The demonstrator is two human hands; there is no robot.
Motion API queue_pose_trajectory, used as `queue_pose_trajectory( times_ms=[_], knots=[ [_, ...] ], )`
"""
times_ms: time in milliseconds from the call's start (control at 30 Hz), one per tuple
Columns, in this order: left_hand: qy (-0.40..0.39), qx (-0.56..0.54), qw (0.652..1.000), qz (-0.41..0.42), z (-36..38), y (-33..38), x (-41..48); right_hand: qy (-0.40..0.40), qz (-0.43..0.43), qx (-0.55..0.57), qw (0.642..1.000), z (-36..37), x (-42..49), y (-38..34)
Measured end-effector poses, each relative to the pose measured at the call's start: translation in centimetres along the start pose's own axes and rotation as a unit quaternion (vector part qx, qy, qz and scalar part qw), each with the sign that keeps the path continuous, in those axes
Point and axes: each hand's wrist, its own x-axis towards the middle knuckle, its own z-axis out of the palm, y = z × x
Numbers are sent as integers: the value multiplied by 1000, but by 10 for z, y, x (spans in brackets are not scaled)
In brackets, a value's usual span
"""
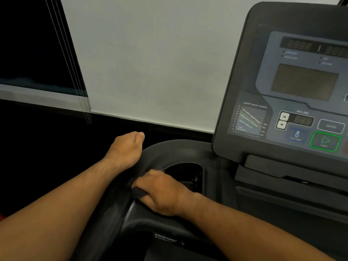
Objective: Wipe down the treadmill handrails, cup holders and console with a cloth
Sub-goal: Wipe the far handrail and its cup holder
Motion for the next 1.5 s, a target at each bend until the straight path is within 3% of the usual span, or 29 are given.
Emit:
queue_pose_trajectory(
  times_ms=[100,167,300,433,667,767,867,1033,1133,1200,1333,1433,1500],
  knots=[
    [-2,4,1000,10,5,6,5,-23,41,-10,999,-12,4,16],
    [-8,9,1000,17,7,8,7,-21,135,-53,989,-30,3,36],
    [-26,11,1000,7,6,6,9,-32,358,-174,917,-59,-19,64],
    [-50,32,998,16,13,7,8,-26,516,-137,845,-52,-34,54],
    [-121,95,988,24,22,2,3,-52,523,-157,836,-39,-36,46],
    [-129,121,983,42,23,-4,6,-25,424,-177,888,-34,-41,58],
    [-122,130,983,48,24,-5,9,-17,308,-117,944,-40,-34,61],
    [-95,154,982,55,26,-7,9,-16,228,-32,973,-32,-9,46],
    [-111,145,982,47,25,-6,10,102,249,-38,962,-61,-15,41],
    [-115,137,983,40,25,-5,9,134,278,-90,947,-85,-23,33],
    [-117,147,982,36,26,-7,8,58,294,-161,940,-72,-35,3],
    [-117,142,982,35,24,-6,9,-32,356,-147,922,-28,-41,0],
    [-111,153,981,38,25,-6,10,-38,398,-113,909,-16,-37,6]
  ],
)
